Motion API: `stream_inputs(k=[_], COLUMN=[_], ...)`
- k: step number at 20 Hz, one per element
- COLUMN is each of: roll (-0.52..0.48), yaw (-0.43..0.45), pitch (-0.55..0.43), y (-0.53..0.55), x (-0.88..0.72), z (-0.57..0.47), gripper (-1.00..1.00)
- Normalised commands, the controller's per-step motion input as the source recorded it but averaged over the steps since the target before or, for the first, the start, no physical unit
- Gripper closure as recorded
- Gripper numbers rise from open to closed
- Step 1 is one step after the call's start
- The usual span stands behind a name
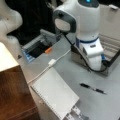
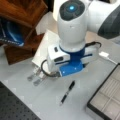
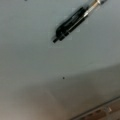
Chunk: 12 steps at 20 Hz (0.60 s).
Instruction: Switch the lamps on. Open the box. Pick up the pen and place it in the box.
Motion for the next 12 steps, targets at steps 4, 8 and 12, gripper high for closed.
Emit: stream_inputs(k=[4, 8, 12], roll=[-0.086, -0.086, -0.092], yaw=[0.004, -0.021, -0.018], pitch=[0.238, 0.149, 0.074], y=[0.04, 0.05, 0.05], x=[0.31, 0.34, 0.35], z=[-0.07, -0.12, -0.13], gripper=[-1.00, -1.00, -1.00])
